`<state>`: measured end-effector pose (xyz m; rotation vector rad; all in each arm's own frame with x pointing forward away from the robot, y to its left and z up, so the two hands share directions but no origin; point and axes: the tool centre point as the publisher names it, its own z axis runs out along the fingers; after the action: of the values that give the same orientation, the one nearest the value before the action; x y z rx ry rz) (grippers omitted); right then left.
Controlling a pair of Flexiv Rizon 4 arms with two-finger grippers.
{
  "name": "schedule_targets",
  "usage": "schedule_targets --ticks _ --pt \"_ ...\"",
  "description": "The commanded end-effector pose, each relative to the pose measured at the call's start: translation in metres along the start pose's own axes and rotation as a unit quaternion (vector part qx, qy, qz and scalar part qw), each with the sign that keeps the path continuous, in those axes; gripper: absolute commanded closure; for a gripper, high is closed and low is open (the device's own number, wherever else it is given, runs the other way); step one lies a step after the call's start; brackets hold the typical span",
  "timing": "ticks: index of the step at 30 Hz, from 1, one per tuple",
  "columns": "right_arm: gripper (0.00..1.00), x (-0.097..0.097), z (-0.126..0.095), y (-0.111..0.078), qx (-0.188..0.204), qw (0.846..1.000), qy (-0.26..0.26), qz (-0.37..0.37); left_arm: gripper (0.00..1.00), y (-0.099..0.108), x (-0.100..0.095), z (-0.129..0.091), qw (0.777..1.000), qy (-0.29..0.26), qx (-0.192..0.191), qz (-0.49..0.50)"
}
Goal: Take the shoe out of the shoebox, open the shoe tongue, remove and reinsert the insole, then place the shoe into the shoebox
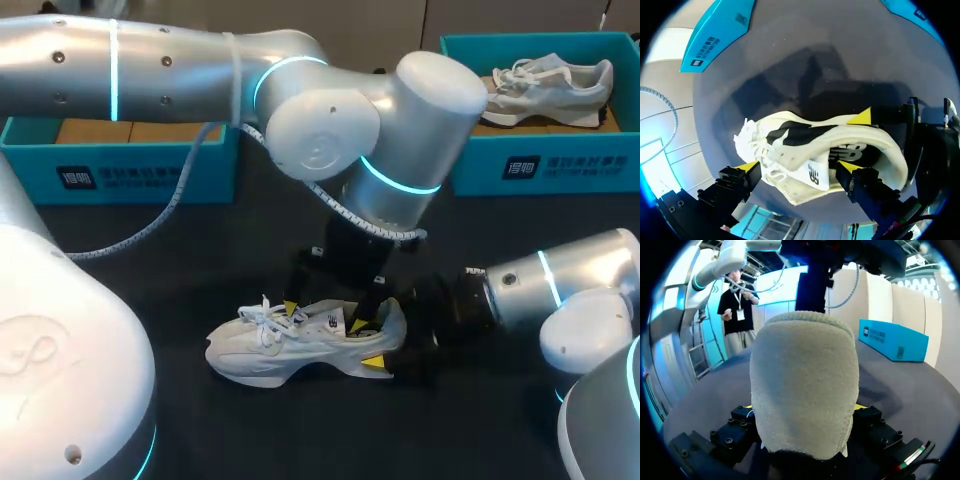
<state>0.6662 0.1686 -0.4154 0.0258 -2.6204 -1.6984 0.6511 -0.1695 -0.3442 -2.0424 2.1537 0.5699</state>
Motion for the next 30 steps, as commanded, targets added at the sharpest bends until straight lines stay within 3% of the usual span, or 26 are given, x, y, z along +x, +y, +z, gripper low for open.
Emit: schedule_targets --ticks 1,4,6,8,10,11,15,21,25,27,30 --pt "1.00 0.001 0.001 0.001 0.003 1.000 0.000 0.000 0.00 0.000 -0.001 0.006 1.000 -0.005 -0.004 -0.001" --pt "1.00 0.001 0.001 0.001 0.003 1.000 0.000 0.000 0.04 0.001 -0.006 0.008 1.000 -0.012 -0.005 -0.002" --pt "1.00 0.001 0.001 0.001 0.003 1.000 0.000 0.000 0.22 0.001 -0.009 0.009 1.000 -0.014 -0.004 -0.003" --pt "1.00 0.001 0.001 0.001 0.003 1.000 0.000 0.000 0.29 0.001 -0.011 0.010 1.000 -0.015 -0.005 -0.004" --pt "1.00 0.001 0.001 0.001 0.003 1.000 0.000 0.000 0.47 0.002 -0.015 0.009 1.000 -0.011 -0.008 -0.006" --pt "1.00 0.001 0.001 0.001 0.003 1.000 0.000 0.000 0.51 0.002 -0.017 0.008 1.000 -0.008 -0.008 -0.006" --pt "1.00 0.001 0.001 0.001 0.003 1.000 0.000 0.000 0.53 0.005 -0.022 0.004 1.000 0.003 -0.006 -0.003" --pt "1.00 0.001 0.001 0.001 0.003 1.000 0.000 0.000 0.67 0.009 -0.025 -0.003 1.000 0.015 0.006 -0.002" --pt "1.00 0.001 0.001 0.001 0.003 1.000 0.000 0.000 0.83 0.010 -0.028 -0.005 1.000 0.023 0.006 0.000" --pt "1.00 0.001 0.001 0.001 0.003 1.000 0.000 0.000 0.99 0.011 -0.031 -0.006 1.000 0.029 0.005 0.000" --pt "1.00 0.001 0.001 0.001 0.003 1.000 0.000 0.000 1.00 0.011 -0.039 -0.011 0.999 0.048 0.007 -0.005"
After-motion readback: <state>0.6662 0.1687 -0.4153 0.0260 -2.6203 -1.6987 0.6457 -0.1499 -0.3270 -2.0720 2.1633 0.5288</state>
